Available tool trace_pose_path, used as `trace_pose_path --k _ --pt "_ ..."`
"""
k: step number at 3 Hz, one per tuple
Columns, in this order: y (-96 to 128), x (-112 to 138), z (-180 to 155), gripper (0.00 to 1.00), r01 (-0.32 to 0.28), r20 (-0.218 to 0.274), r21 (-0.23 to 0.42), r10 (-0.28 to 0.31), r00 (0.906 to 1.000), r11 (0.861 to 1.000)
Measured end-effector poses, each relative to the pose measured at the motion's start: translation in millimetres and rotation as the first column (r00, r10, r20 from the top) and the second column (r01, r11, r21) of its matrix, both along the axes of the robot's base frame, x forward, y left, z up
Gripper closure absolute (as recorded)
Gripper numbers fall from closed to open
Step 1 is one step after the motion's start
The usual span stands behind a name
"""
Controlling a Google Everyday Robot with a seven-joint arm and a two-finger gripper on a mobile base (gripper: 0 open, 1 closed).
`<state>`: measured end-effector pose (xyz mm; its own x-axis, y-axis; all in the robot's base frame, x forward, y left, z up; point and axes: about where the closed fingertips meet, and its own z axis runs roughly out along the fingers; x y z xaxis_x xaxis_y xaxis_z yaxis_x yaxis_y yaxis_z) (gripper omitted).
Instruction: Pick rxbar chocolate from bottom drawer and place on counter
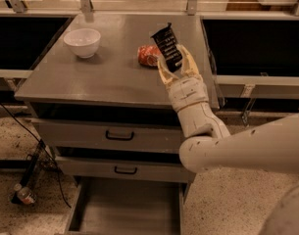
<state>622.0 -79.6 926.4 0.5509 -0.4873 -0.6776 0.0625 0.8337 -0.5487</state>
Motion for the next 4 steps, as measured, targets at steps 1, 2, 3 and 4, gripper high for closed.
trace_pose_path --k 1,2,3,4 --pt "-12.7 5.9 9.2 1.00 0.036 0.032 -0.022 -0.035 0.9989 0.999" --pt "-37.4 15.3 28.4 1.00 0.127 0.113 -0.077 -0.118 0.9865 0.989" --pt "-62.1 21.7 49.3 1.00 0.209 0.190 -0.132 -0.182 0.9647 0.969" --pt "-90.0 24.2 68.9 1.00 0.286 0.255 -0.186 -0.235 0.9381 0.940"
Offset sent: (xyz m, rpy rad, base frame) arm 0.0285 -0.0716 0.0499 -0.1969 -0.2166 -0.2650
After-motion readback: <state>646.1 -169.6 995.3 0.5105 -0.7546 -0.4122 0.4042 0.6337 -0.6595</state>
